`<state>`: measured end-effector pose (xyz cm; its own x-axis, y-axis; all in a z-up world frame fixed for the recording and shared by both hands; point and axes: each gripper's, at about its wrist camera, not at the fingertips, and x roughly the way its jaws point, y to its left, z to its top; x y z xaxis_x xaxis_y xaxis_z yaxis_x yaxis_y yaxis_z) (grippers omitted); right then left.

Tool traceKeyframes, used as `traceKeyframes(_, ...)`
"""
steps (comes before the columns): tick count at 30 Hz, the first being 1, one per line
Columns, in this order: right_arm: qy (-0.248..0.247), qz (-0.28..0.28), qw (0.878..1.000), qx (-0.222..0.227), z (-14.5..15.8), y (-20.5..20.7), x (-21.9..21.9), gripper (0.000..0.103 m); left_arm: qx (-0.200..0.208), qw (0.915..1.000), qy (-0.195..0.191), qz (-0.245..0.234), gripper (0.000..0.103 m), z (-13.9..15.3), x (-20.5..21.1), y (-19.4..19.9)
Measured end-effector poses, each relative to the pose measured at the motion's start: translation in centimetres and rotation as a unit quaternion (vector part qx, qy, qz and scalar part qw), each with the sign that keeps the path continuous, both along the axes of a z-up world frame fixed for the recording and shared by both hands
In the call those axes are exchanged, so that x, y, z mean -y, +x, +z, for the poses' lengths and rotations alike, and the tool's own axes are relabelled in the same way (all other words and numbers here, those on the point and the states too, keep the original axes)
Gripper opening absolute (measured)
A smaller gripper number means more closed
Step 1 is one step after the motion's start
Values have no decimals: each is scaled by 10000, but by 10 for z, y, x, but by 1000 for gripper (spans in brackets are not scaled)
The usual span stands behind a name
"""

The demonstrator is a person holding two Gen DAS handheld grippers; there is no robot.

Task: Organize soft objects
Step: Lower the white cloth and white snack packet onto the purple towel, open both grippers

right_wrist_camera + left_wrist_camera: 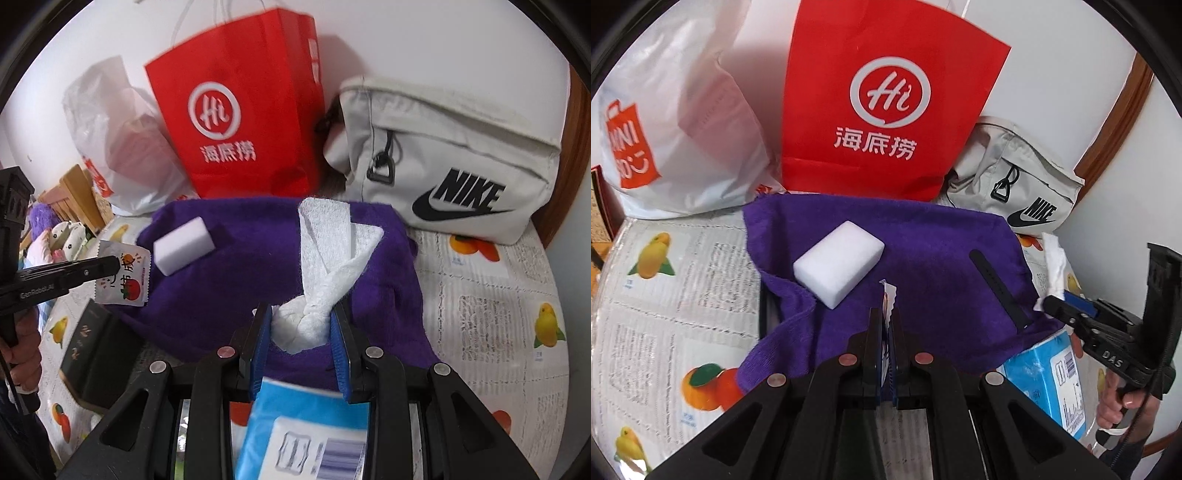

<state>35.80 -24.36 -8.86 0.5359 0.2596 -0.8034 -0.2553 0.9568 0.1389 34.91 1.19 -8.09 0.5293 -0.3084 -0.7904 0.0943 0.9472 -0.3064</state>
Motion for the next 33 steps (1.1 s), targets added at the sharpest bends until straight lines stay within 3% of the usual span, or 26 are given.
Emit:
traceKeyframes(9, -52, 65, 9991, -421, -28, 27, -3, 31, -403, 9992, 26, 9, 4, -26, 2, 19)
traceKeyframes(12, -30, 74, 9982, -594, -34, 33, -3, 31, -458, 9987, 197, 38, 4, -33, 3, 22)
traceKeyframes(27, -91, 307, 9929, -1150, -56, 45, -15, 33, -562, 9979, 317, 86, 9, -43, -6, 24)
traceKeyframes(29, -141, 331, 9924, -1178, -57, 44, -17, 37, -565, 9978, 349, 79, 16, -43, -7, 23)
traceKeyframes(31, -183, 342, 9924, -1164, -55, 42, -18, 46, -564, 9975, 417, 90, 31, -42, -8, 21)
traceKeyframes(33, -199, 321, 9931, -1110, -53, 40, -18, 56, -531, 9973, 502, 52, 34, -39, -8, 19)
